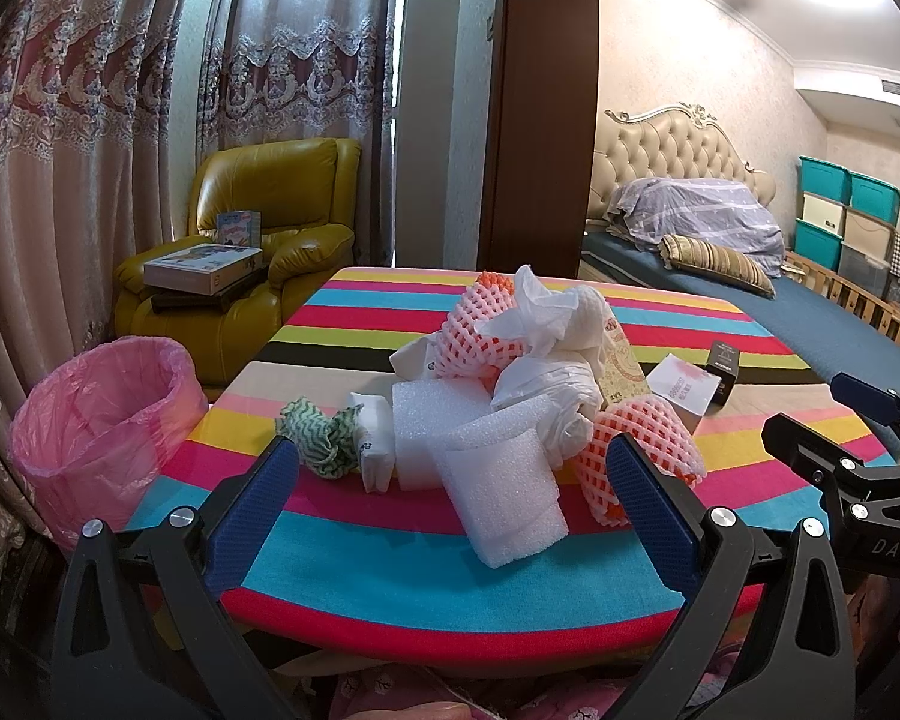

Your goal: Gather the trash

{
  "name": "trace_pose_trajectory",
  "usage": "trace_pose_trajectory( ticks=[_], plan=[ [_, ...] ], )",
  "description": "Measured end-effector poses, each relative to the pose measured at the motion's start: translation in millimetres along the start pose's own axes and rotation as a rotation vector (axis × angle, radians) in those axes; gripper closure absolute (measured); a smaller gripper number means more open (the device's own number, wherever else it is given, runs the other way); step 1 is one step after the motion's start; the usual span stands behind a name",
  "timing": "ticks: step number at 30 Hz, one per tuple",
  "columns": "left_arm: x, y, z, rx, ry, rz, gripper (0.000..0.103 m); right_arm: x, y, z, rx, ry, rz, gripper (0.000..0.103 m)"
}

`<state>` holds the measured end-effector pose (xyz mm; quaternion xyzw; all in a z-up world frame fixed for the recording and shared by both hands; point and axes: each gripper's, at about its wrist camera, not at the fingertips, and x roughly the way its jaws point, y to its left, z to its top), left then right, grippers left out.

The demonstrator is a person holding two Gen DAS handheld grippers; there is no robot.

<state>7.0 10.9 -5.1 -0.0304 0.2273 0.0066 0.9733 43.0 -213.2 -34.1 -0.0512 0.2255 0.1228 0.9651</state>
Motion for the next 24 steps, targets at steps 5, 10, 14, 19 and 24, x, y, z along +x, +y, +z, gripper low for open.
trace_pose_trajectory(
  ticks=[5,10,14,19,24],
  plan=[
    [0.0,2.1,-0.2,-0.002,0.000,0.002,0.006,0.1,0.1,-0.3,-0.001,0.000,0.000,0.004],
    [-0.1,1.8,-0.1,-0.001,-0.001,0.002,0.006,0.0,0.1,-0.2,0.000,-0.001,-0.001,0.004],
    [0.0,2.5,0.2,-0.002,-0.001,0.002,0.006,0.1,-0.1,-0.2,0.000,-0.001,-0.001,0.004],
    [-0.2,1.7,0.2,-0.001,-0.001,0.001,0.006,0.0,-0.3,0.1,0.001,-0.001,-0.001,0.004],
    [0.4,2.4,0.5,-0.004,0.001,0.002,0.006,0.0,-0.3,0.0,0.000,-0.001,0.000,0.004]
  ],
)
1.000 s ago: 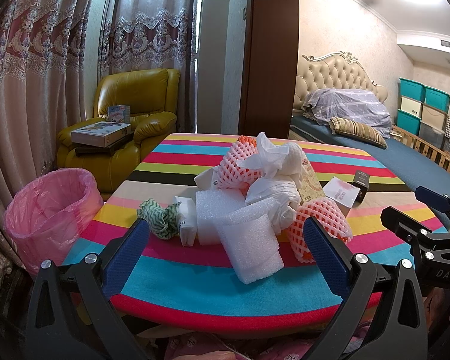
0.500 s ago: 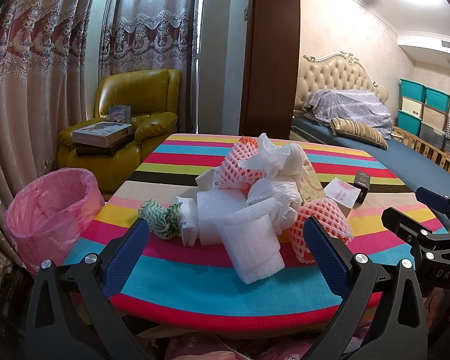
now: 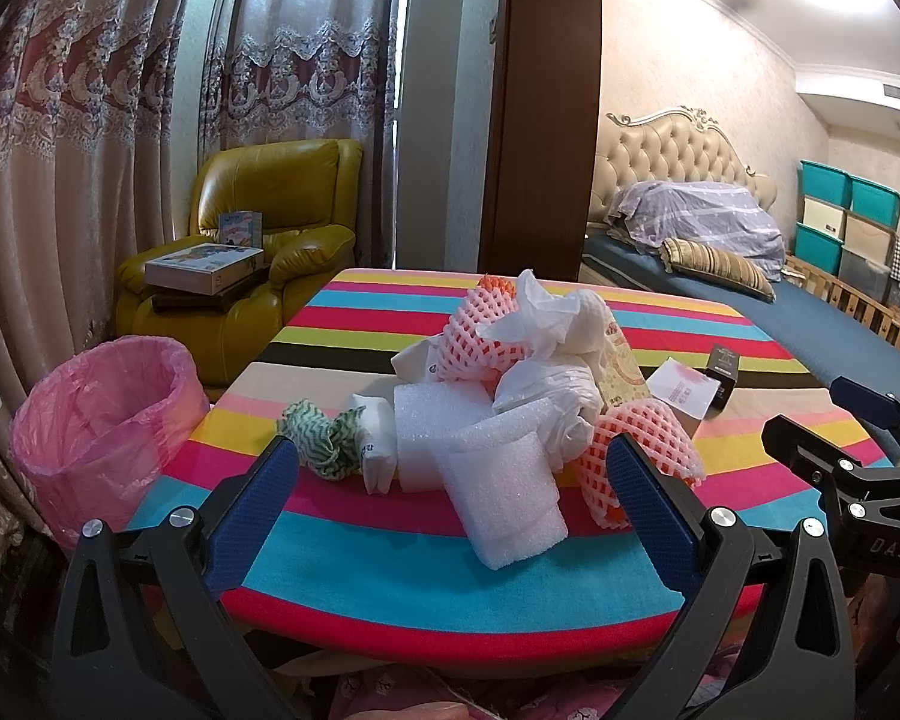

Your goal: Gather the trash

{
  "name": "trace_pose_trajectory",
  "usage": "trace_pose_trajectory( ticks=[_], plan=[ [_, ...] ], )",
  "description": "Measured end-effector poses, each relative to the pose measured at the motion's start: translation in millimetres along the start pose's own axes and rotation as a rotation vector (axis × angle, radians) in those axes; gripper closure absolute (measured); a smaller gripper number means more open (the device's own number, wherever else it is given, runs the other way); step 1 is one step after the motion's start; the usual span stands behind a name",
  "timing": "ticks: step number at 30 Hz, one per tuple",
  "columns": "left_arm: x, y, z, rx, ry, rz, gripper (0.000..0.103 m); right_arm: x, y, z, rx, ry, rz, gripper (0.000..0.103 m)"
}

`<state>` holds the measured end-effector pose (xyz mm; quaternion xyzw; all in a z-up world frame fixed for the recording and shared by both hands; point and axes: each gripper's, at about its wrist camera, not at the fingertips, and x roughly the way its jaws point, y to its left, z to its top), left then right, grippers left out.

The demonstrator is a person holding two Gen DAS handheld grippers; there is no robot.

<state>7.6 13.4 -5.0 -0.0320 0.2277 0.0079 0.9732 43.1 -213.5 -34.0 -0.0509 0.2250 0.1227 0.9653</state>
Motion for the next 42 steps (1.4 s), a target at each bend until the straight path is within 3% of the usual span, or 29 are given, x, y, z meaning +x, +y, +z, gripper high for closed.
trace_pose_trajectory(
  ticks=[16,20,24,31,35,39,40,42],
  plan=[
    [-5,0,0,0.002,-0.009,0.043,0.006,8,-1,-3,0.000,0.020,0.005,0.004],
    [-3,2,-2,-0.003,0.007,0.008,0.006,14,1,-3,-0.013,0.029,0.010,0.004],
    [2,5,-4,-0.003,0.023,0.015,0.007,33,9,-5,-0.042,0.054,0.020,0.004],
    [26,32,-6,-0.093,0.111,0.002,0.007,68,23,-8,-0.091,0.104,0.060,0.004],
    [35,37,-6,-0.069,0.125,0.009,0.007,89,27,-8,-0.093,0.136,0.097,0.006],
    [43,27,-7,0.016,0.141,-0.013,0.007,110,23,-10,-0.051,0.193,0.164,0.030],
    [45,23,-9,0.031,0.149,-0.036,0.008,110,21,-11,-0.039,0.192,0.188,0.043],
    [50,15,-11,0.056,0.163,-0.068,0.010,105,16,-11,-0.036,0.169,0.192,0.058]
  ],
)
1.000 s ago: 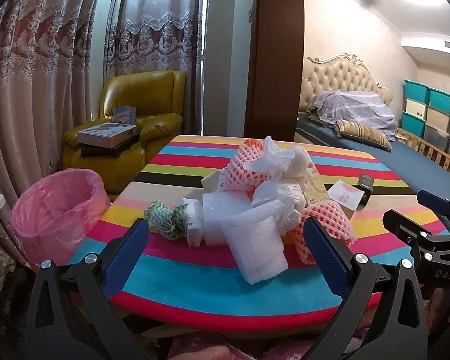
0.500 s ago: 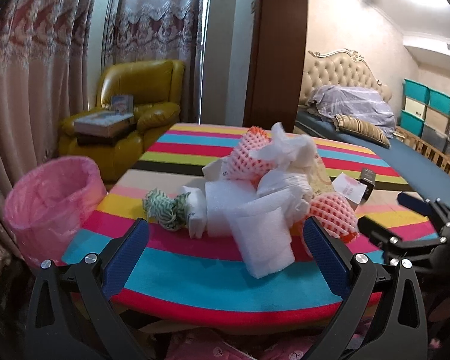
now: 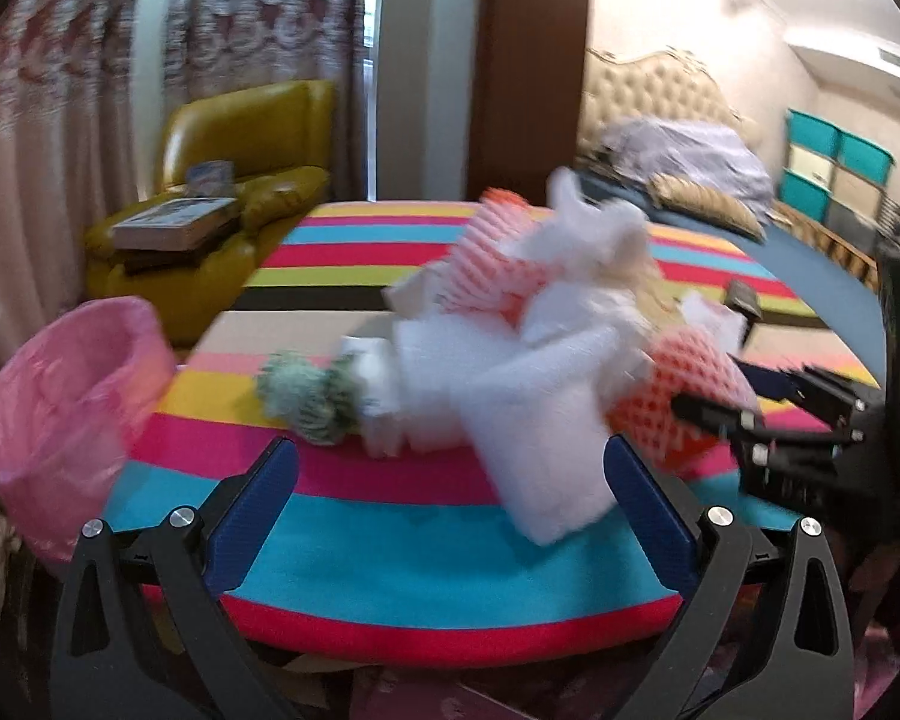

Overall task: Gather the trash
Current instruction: 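Grasp the white foam sleeve with the left tool while the right tool grasps the pink foam net, then carry foam sleeve and pink net to the pink wastebasket and release both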

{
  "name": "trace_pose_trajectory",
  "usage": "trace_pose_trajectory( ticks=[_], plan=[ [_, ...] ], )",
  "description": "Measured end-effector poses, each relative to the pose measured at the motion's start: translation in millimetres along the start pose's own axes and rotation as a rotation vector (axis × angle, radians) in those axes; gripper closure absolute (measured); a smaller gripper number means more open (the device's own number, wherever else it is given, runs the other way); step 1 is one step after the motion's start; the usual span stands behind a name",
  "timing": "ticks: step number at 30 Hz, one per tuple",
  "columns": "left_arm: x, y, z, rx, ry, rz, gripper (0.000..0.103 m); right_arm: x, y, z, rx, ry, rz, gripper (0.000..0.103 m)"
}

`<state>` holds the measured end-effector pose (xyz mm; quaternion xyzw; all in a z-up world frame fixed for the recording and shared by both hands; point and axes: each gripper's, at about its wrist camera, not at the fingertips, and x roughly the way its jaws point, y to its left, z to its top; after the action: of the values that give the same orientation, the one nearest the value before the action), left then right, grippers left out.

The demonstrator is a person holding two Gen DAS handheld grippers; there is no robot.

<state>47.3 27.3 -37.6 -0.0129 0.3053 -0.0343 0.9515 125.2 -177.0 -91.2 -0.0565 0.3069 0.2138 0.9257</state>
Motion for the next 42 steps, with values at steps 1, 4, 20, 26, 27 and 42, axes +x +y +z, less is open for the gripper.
trace_pose_trajectory(
  ticks=[1,4,20,26,27,42],
  plan=[
    [3,-4,0,0.012,0.006,-0.011,0.017,-3,-1,0,-0.004,-0.011,-0.004,0.063],
    [16,-13,2,0.036,0.026,-0.029,0.028,-16,-11,-2,0.009,-0.046,-0.020,0.067],
    [37,-65,3,0.175,-0.006,-0.033,0.048,-53,-31,-11,0.036,-0.114,-0.075,0.067],
    [3,-62,12,0.179,-0.109,-0.010,0.048,-68,-26,-7,0.007,-0.146,-0.138,0.067],
    [-2,-62,13,0.179,-0.127,-0.007,0.048,-70,-23,-5,-0.004,-0.152,-0.149,0.067],
    [-33,-51,19,0.157,-0.205,0.012,0.048,-84,-9,3,-0.051,-0.194,-0.198,0.067]
  ],
)
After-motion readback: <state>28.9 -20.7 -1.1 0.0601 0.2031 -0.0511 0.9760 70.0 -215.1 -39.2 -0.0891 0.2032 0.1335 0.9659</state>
